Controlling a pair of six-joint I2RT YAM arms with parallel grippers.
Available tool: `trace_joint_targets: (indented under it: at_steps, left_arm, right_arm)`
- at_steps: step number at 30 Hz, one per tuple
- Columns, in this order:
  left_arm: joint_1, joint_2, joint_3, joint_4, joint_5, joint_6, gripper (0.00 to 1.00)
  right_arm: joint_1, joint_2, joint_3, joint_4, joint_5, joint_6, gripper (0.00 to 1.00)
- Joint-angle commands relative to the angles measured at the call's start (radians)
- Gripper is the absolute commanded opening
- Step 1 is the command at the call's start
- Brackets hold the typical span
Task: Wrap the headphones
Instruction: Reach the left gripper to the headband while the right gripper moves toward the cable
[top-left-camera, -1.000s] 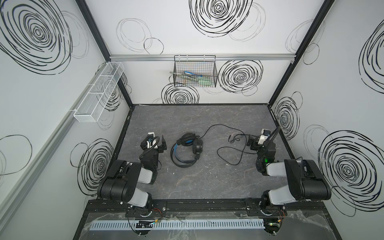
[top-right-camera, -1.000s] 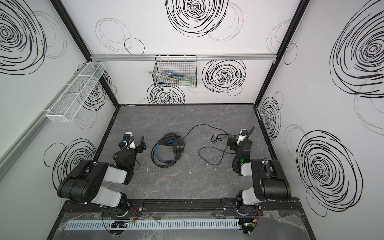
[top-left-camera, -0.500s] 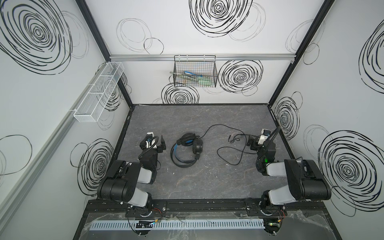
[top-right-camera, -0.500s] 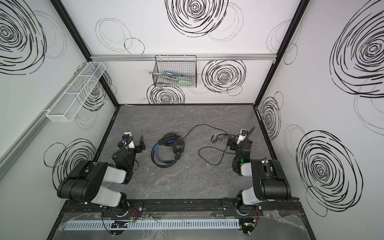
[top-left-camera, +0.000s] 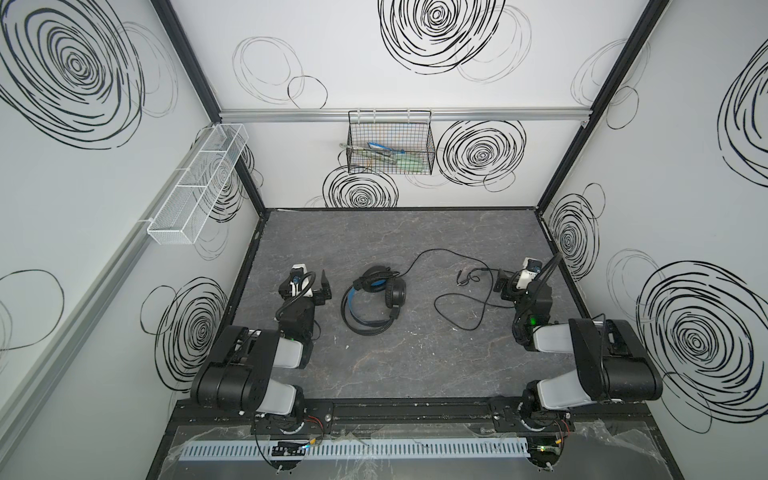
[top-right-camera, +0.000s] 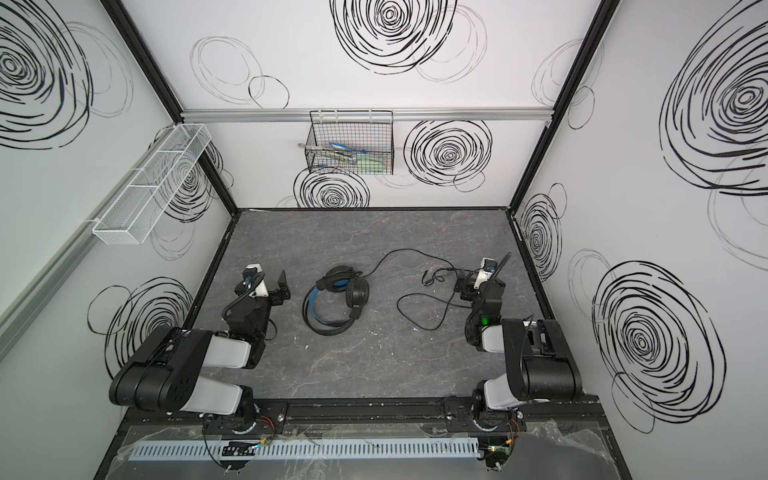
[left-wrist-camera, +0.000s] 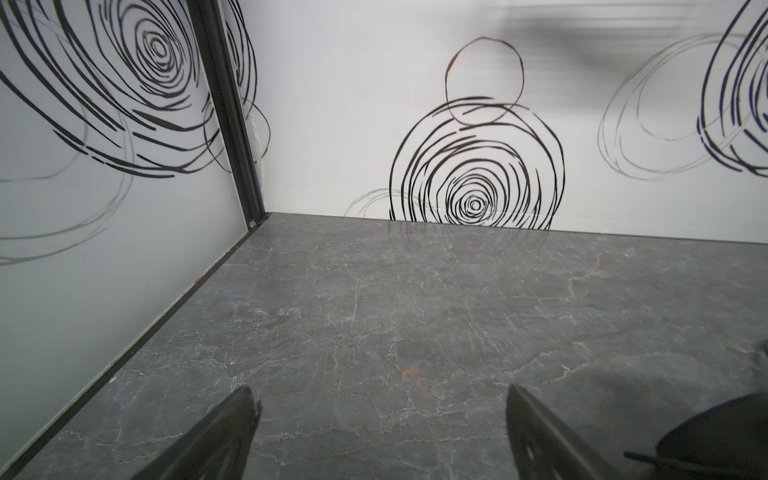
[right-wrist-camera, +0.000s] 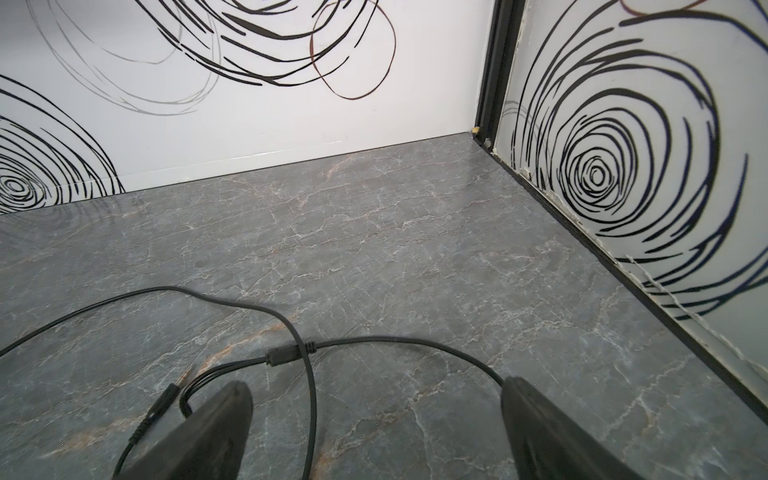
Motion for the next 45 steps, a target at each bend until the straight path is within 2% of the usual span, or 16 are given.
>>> trace_joint_targets:
  at_steps: [1,2,4,5,7,8,10,14,19,22,26,32,40,45]
  left_arm:
    - [0.006,-0.131,0.070,-0.191,-0.049,-0.026,0.96]
    - [0.001,-0.175,0.097,-0.286,-0.051,-0.026,0.96]
    - [-0.028,-0.257,0.176,-0.525,-0.187,-0.147,0.96]
    - [-0.035,-0.294,0.228,-0.676,-0.210,-0.224,0.96]
    - [-0.067,-0.348,0.329,-0.931,-0.193,-0.343,0.96]
    - [-0.087,-0.362,0.403,-1.093,-0.199,-0.421,0.96]
    - [-0.138,-0.358,0.522,-1.346,-0.190,-0.490,0.96]
    - [-0.244,-0.447,0.539,-1.479,-0.042,-0.491,0.96]
    - [-0.366,-0.519,0.518,-1.648,0.005,-0.590,0.96]
    - [-0.399,-0.519,0.495,-1.696,0.020,-0.630,0.96]
    - [-0.410,-0.483,0.431,-1.650,0.076,-0.693,0.96]
    - [-0.426,-0.378,0.401,-1.564,0.062,-0.736,0.96]
    - [-0.422,-0.235,0.391,-1.453,0.066,-0.807,0.96]
    - [-0.428,-0.133,0.417,-1.421,0.056,-0.835,0.98]
  right_arm:
    - [0.018,-0.047,-0.024,0.055,0.013,-0.016,0.97]
    - [0.035,-0.069,-0.015,0.042,0.032,-0.057,0.97]
    - [0.087,-0.135,0.057,-0.121,0.175,-0.068,0.97]
    - [0.107,-0.188,0.121,-0.259,0.233,-0.022,0.97]
    - [0.116,-0.241,0.234,-0.470,0.268,0.058,0.97]
    - [0.116,-0.259,0.296,-0.575,0.244,0.096,0.97]
    - [0.129,-0.274,0.388,-0.748,0.159,0.122,0.97]
    - [0.195,-0.307,0.419,-0.840,-0.054,0.091,0.97]
    - [0.305,-0.283,0.426,-0.881,-0.168,0.112,0.97]
    - [0.404,-0.248,0.439,-0.893,-0.176,0.105,0.97]
    - [0.511,-0.172,0.458,-0.876,-0.181,0.089,0.97]
    - [0.545,-0.076,0.511,-0.917,-0.179,0.087,0.97]
    - [0.578,-0.157,0.474,-0.853,-0.144,0.007,0.97]
    - [0.588,-0.175,0.446,-0.793,-0.197,-0.017,0.97]
